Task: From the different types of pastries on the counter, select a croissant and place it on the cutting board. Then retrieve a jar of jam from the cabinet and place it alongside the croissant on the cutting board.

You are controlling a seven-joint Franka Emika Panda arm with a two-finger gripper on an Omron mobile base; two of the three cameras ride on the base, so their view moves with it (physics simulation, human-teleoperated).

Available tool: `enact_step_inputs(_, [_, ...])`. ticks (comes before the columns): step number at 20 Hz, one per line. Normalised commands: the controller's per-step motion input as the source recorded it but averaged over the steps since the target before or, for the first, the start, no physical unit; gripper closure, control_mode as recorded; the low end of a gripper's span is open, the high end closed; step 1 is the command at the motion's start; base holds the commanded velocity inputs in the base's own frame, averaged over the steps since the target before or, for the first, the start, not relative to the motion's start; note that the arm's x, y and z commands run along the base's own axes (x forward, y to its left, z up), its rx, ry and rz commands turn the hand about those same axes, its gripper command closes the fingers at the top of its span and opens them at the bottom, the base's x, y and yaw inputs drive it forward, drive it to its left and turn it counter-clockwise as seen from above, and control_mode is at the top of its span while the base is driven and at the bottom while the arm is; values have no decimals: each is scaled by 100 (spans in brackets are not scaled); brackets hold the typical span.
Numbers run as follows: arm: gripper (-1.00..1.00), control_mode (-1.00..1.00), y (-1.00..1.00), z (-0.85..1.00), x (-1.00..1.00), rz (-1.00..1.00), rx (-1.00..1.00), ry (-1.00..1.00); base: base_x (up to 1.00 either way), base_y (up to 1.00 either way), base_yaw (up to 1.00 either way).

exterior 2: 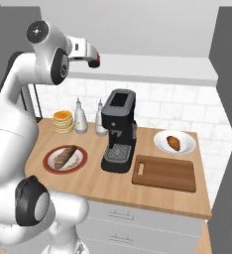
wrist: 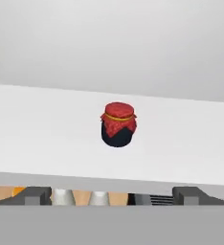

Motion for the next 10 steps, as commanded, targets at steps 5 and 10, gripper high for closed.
enact_step_inputs(5, [-100,-100,-10,-6,0,0,0,0,0,0,0])
enact_step_inputs(10, [-100,-100,2,-44,0,0,1,-8,0,0,0])
